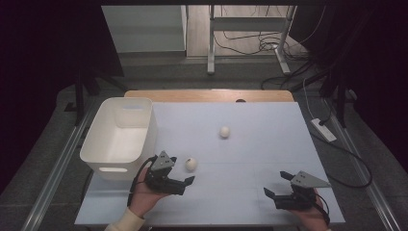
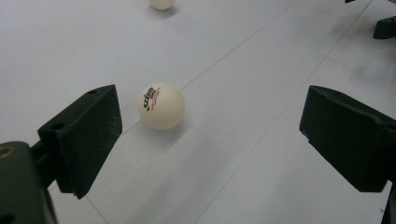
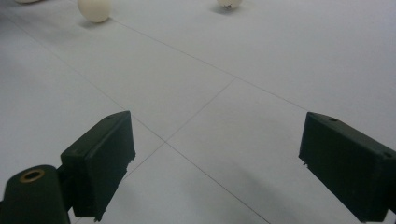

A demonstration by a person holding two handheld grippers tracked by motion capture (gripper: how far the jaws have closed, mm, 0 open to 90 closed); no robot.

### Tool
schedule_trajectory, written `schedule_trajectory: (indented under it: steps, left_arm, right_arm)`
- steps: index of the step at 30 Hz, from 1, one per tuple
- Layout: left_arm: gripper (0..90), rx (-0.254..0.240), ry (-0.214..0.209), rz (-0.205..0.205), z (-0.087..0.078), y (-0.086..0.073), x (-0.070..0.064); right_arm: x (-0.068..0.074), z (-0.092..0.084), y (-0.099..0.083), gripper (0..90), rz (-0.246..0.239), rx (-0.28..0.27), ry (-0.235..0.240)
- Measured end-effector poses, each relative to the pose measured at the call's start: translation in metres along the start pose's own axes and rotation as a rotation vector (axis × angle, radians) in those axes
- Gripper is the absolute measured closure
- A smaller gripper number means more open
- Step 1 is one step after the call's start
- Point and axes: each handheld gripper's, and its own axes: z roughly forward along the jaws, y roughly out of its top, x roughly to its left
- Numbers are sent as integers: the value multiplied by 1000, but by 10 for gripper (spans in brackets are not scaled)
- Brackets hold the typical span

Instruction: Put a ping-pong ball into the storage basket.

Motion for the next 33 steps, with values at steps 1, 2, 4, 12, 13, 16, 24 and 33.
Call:
schedule_trajectory:
  steps: [1,2,4,12,13,16,24,33]
  left_arm:
    - [67,1,1,0,0,1,0]
    - [67,1,1,0,0,1,0]
    - [67,4,6,3,2,2,0]
    - [66,14,6,-4,6,6,0]
    - [66,16,6,-5,6,6,0]
    - [66,21,9,-5,8,8,1]
    - [65,47,15,-11,16,12,3]
    - [65,79,32,-13,25,15,6]
  right_arm:
    - [0,0,0,105,0,0,0]
    - [0,0,0,105,0,-1,0]
    - [0,0,0,105,-1,-1,0]
    - [0,0,0,105,-1,-1,0]
    - [0,0,0,105,-1,-1,0]
    - [0,0,0,105,-2,-1,-1]
    - [0,0,0,105,-1,0,0]
    - [0,0,0,105,-1,-1,0]
